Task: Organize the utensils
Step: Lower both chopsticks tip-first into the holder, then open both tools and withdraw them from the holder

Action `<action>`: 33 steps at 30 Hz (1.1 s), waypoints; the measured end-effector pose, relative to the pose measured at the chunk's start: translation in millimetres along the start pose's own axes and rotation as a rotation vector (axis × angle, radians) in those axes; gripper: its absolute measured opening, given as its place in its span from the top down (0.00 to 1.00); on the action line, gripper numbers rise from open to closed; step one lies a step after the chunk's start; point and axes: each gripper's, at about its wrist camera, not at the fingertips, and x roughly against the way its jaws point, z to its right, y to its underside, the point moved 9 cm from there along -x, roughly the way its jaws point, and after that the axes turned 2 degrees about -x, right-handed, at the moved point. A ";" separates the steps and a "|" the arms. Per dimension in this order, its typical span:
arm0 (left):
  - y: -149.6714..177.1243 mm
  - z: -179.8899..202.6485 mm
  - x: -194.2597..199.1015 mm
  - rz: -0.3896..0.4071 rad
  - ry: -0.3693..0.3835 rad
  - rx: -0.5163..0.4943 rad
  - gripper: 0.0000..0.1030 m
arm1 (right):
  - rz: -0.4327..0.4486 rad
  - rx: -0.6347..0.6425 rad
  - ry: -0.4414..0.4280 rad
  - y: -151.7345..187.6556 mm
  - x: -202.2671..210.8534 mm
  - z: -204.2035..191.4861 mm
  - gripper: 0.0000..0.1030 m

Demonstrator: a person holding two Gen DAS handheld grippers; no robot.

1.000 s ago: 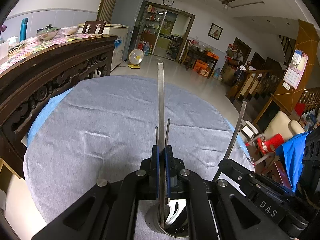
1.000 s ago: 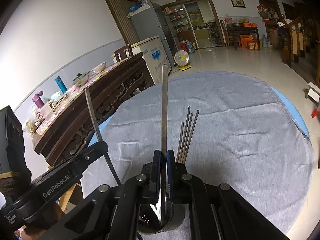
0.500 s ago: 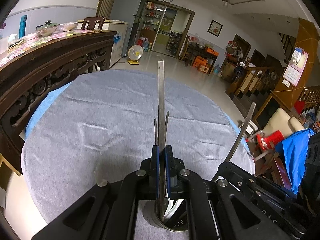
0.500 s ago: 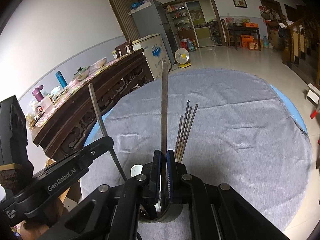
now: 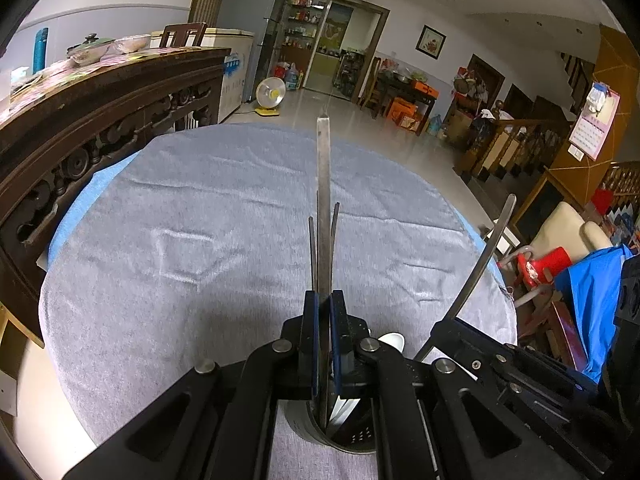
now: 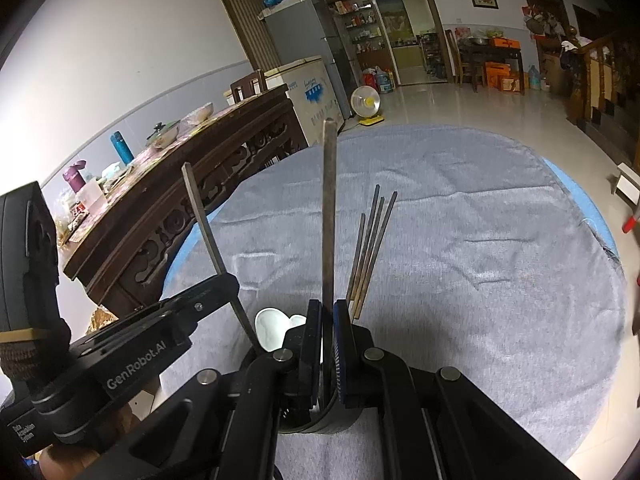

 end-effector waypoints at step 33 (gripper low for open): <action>-3.9 -13.1 17.7 -0.055 0.056 0.092 0.72 | 0.018 -0.041 -0.039 -7.4 16.5 5.1 0.55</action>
